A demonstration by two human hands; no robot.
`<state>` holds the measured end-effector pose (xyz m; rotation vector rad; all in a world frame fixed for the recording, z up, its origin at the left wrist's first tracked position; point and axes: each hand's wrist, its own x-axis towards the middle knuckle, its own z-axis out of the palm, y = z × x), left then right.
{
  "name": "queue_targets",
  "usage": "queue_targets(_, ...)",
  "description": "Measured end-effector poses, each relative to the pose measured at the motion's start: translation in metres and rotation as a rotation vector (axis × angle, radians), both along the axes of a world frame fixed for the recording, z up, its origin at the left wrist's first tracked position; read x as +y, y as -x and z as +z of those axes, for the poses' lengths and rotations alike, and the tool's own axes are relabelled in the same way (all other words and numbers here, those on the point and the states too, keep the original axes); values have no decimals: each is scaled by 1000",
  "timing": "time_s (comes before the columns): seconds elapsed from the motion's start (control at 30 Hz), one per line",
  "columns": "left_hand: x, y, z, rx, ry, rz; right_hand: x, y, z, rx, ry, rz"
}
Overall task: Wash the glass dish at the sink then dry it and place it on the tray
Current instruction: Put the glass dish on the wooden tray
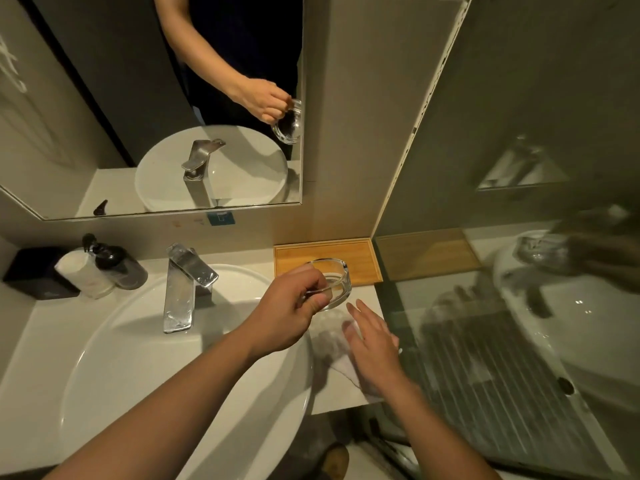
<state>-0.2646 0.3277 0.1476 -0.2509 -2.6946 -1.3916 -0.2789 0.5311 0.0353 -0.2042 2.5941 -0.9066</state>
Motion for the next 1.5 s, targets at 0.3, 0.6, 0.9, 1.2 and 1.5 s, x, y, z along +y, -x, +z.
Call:
queue_targets(0.3, 10, 17, 5, 81, 79, -114, -10, 48, 135, -327, 609, -400)
queue_targets(0.6, -7, 40, 4, 182, 196, -94, -21, 70, 134, -267, 642, -456)
queue_targets(0.9, -20, 107, -11, -194, -373, 345, -27, 122, 116, -163, 633, -403)
queue_targets(1.2, -15, 148, -88, -372, -587, 489, -40, 172, 48, -239, 503, -372)
queue_targets(1.5, -16, 167, -158, -476, -553, 574, -55, 195, -17, -350, 466, -474)
